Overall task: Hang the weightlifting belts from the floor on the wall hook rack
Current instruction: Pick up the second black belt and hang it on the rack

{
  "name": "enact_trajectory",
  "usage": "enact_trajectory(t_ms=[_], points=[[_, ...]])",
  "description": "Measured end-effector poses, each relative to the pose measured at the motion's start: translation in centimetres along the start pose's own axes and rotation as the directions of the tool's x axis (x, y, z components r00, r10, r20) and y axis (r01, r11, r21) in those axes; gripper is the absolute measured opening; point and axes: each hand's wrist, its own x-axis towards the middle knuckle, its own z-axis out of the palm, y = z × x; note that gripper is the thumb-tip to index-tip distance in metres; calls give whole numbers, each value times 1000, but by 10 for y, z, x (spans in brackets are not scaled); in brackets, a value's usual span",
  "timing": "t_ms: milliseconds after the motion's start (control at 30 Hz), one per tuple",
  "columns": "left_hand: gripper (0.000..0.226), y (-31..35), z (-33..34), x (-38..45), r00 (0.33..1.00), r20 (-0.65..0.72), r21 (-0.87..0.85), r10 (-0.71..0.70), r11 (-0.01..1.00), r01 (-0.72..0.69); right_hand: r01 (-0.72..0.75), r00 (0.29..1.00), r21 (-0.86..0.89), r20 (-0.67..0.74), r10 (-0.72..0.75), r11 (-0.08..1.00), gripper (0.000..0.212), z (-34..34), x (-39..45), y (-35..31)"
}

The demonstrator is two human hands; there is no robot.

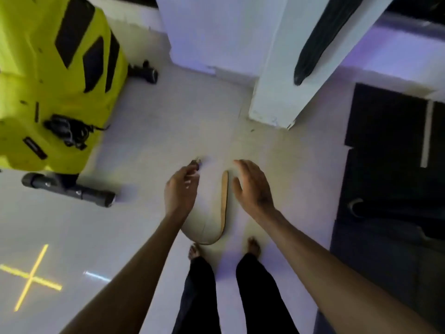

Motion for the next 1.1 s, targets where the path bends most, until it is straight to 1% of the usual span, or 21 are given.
enact_trajectory(t_ms=[67, 100, 200, 333, 433, 500, 567, 600, 633, 700, 767, 867, 900, 967, 1033, 1067, 1100], points=[[22, -66, 15, 7, 993, 37, -27, -114, 993, 116, -60, 989, 2, 134, 59, 998, 45, 68, -10, 12], [22, -102, 22, 17, 985, 40, -39, -169, 985, 170, -90, 979, 0, 186, 88, 996, 43, 105, -9, 17], [22, -216, 48, 68, 961, 16, -50, -277, 959, 277, -119, 948, -39, 294, 125, 992, 41, 233, 8, 45], [21, -361, 89, 154, 966, -29, 43, -258, 965, 260, -118, 899, -58, 418, 131, 991, 38, 422, 47, 84], [25, -454, 124, 193, 963, -17, 85, -271, 959, 271, -218, 868, -31, 450, 208, 975, 34, 541, 75, 100], [30, -499, 144, 210, 954, -16, 94, -299, 949, 300, -318, 864, 30, 422, 276, 948, 35, 599, 92, 108], [33, -536, 162, 223, 937, -33, 73, -348, 934, 350, -469, 837, 139, 386, 388, 872, 41, 647, 106, 114], [34, -553, 169, 227, 925, -39, 54, -377, 924, 379, -554, 806, 212, 380, 454, 805, 47, 666, 114, 117], [34, -566, 176, 227, 913, -38, 35, -405, 913, 406, -621, 772, 283, 382, 508, 731, 53, 679, 121, 116], [33, -585, 183, 226, 900, -34, -31, -434, 901, 433, -663, 749, 402, 366, 552, 632, 64, 696, 130, 113], [33, -593, 189, 221, 899, -28, -121, -437, 894, 431, -674, 735, 465, 348, 582, 574, 64, 707, 137, 114], [34, -579, 179, 211, 916, -66, -170, -396, 909, 380, -726, 679, 485, 396, 618, 487, 57, 695, 142, 108], [36, -570, 173, 208, 917, -93, -189, -388, 911, 366, -735, 666, 514, 427, 612, 441, 53, 683, 141, 106], [35, -544, 159, 202, 909, -148, -251, -388, 904, 345, -748, 640, 580, 503, 581, 323, 43, 636, 131, 96], [31, -506, 142, 196, 897, -157, -344, -413, 874, 343, -750, 636, 620, 579, 510, 231, 49, 575, 113, 79], [28, -484, 134, 194, 896, -137, -383, -422, 857, 345, -744, 646, 633, 599, 474, 215, 53, 540, 105, 70], [26, -457, 125, 191, 902, -110, -413, -418, 844, 341, -731, 666, 645, 606, 435, 221, 55, 507, 97, 62]])
